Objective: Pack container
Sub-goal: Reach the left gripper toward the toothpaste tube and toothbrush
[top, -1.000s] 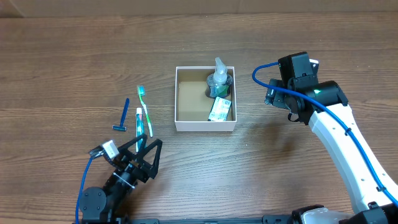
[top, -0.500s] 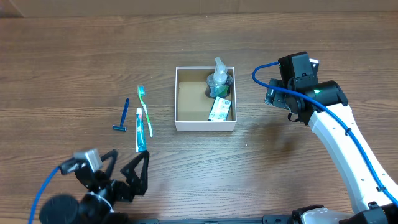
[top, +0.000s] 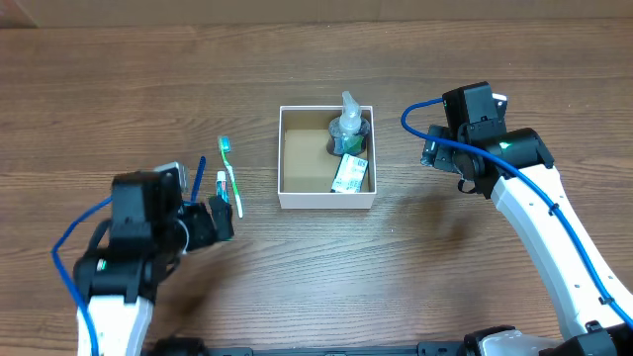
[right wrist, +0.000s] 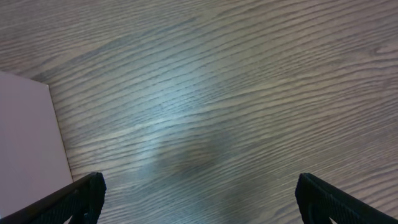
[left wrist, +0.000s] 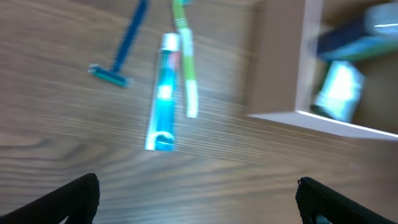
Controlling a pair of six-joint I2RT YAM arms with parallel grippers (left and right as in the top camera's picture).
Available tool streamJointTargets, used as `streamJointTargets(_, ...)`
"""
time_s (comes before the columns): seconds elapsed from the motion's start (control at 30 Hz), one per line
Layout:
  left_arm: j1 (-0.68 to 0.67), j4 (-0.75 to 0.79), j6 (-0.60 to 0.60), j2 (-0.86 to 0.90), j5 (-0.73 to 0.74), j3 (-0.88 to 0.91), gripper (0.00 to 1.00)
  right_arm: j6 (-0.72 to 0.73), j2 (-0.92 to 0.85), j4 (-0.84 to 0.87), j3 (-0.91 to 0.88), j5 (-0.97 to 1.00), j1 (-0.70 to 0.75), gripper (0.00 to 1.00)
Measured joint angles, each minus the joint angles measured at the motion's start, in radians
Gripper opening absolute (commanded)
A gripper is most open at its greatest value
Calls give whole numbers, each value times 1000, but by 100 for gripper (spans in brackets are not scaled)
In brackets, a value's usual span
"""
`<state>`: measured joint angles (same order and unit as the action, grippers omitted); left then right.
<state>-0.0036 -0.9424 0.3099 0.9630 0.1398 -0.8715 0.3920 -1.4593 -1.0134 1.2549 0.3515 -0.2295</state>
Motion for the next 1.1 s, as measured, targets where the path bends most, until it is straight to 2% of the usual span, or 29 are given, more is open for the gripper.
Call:
streamJointTargets(0.1,0,44,-16,84,-87,0,100,0,0,0,0,0,0,100)
streamJointTargets(0.43,5,224,-65,216,-197,0,100,0,0,0,0,0,0,100)
streamJointTargets(0.93,5,476,-89,487,-237,0,100,1,0,0,0,0,0,100)
streamJointTargets(1.1,5,588,-129,560,-242,0,92,0,0,0,0,0,0,100)
